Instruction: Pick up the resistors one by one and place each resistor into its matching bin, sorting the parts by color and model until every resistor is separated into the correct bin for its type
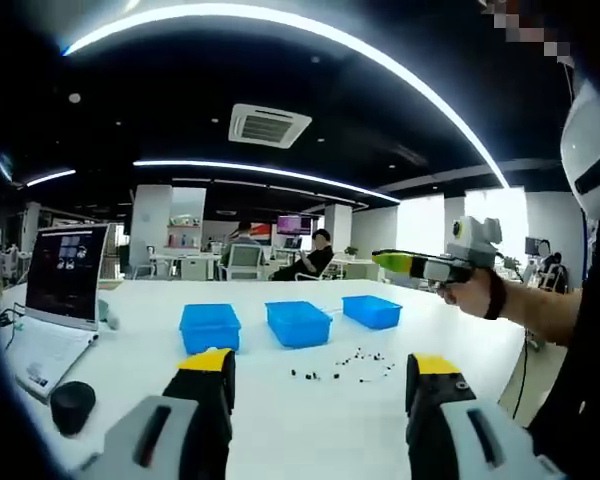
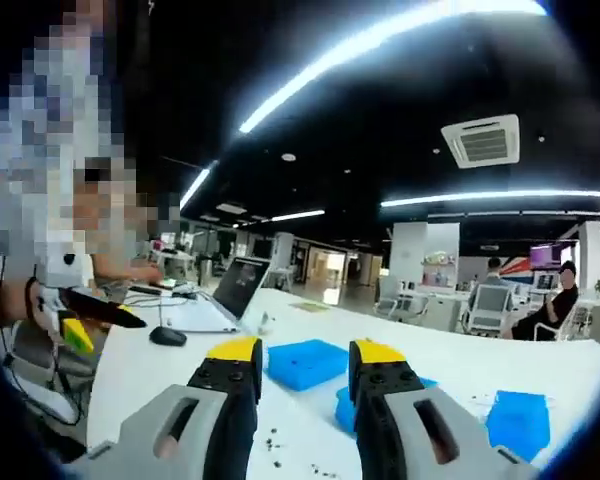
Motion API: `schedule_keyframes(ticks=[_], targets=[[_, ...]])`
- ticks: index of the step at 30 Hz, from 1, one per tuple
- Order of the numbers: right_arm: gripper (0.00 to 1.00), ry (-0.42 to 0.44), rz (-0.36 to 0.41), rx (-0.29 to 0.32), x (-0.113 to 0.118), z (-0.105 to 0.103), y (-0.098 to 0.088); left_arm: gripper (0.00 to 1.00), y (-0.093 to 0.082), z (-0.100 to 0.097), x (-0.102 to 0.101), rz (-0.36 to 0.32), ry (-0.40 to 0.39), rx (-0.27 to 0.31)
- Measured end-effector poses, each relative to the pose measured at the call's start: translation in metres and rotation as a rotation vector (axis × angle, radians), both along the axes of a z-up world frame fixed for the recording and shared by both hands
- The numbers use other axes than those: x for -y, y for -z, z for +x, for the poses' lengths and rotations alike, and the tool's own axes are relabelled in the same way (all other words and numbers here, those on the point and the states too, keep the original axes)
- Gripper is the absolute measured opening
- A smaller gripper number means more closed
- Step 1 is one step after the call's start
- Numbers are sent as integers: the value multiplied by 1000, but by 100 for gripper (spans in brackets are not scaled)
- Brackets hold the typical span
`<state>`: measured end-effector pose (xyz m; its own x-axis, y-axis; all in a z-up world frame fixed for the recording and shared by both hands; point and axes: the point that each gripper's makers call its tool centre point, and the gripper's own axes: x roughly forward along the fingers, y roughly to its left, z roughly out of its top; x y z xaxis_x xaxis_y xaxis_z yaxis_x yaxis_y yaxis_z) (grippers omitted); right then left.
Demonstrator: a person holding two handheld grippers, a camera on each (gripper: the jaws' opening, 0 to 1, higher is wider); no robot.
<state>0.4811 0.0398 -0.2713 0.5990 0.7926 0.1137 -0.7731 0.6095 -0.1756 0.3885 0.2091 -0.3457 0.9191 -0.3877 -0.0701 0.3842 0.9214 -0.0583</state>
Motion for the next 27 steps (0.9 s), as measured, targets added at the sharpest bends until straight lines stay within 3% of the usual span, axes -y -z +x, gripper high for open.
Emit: schedule_keyframes(ticks=[7, 13, 19, 27], targets=[[36, 106, 10, -27, 55, -44, 9, 70, 0, 3, 10, 5, 37, -1], [36, 199, 28, -89, 93, -73, 21, 70, 0, 2, 9, 8, 36, -9], [36, 189, -11, -89, 91, -70, 23, 70, 4, 0, 8, 14, 38, -21], [35, -6, -163, -170, 63, -49, 30, 71, 16, -10, 14, 37, 72, -63]])
